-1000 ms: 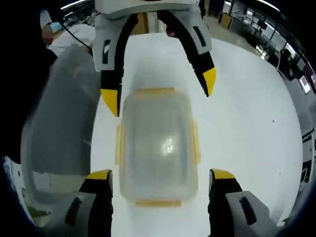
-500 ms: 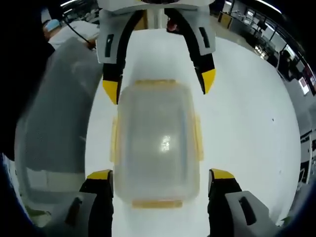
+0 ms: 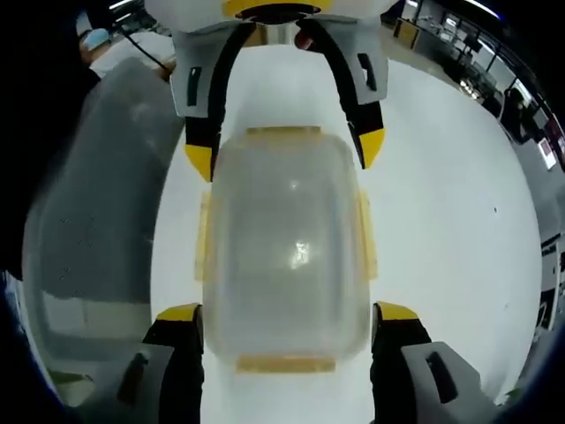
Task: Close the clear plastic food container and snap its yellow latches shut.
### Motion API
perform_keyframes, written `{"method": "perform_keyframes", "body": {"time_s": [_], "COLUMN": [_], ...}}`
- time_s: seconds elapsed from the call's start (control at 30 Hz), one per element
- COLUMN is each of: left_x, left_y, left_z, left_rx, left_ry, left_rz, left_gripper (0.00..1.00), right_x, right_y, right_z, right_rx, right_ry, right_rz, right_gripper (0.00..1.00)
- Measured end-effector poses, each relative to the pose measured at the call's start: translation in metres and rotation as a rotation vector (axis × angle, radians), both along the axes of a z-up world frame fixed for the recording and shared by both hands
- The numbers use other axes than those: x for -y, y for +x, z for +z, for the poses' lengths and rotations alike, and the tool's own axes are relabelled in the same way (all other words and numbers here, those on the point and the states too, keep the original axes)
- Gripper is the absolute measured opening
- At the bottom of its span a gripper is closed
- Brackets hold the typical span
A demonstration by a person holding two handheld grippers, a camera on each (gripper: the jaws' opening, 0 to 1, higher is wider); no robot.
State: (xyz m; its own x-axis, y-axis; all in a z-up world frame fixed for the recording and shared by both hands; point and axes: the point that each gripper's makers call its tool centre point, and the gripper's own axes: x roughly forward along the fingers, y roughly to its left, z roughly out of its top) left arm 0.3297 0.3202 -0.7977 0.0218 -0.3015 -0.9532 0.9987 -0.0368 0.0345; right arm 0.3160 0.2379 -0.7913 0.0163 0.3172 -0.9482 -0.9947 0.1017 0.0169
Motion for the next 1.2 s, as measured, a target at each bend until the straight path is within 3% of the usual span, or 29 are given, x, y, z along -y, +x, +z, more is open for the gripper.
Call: {"method": "perform_keyframes", "body": {"time_s": [0.33, 1.2], "left_x": [0.0015, -0.0021], "left_y": [0.0014, 0.0019], "left_z": [-0.0037, -0.0051], "left_rx": [0.001, 0.002], "left_ry": [0.005, 0.019], "left_rz": [0.033, 0.021], "left_gripper": [0.85, 0.85], "right_x": [-0.0022, -0.0066], "right_y": [0.0024, 0.0019], "right_z": [0.0006, 0.0004], "right_rx": [-0.004, 0.004], "right_ry": [0.034, 0.011], "right_rz": [-0.012, -0.029], "right_gripper": [0.77, 0.77]}}
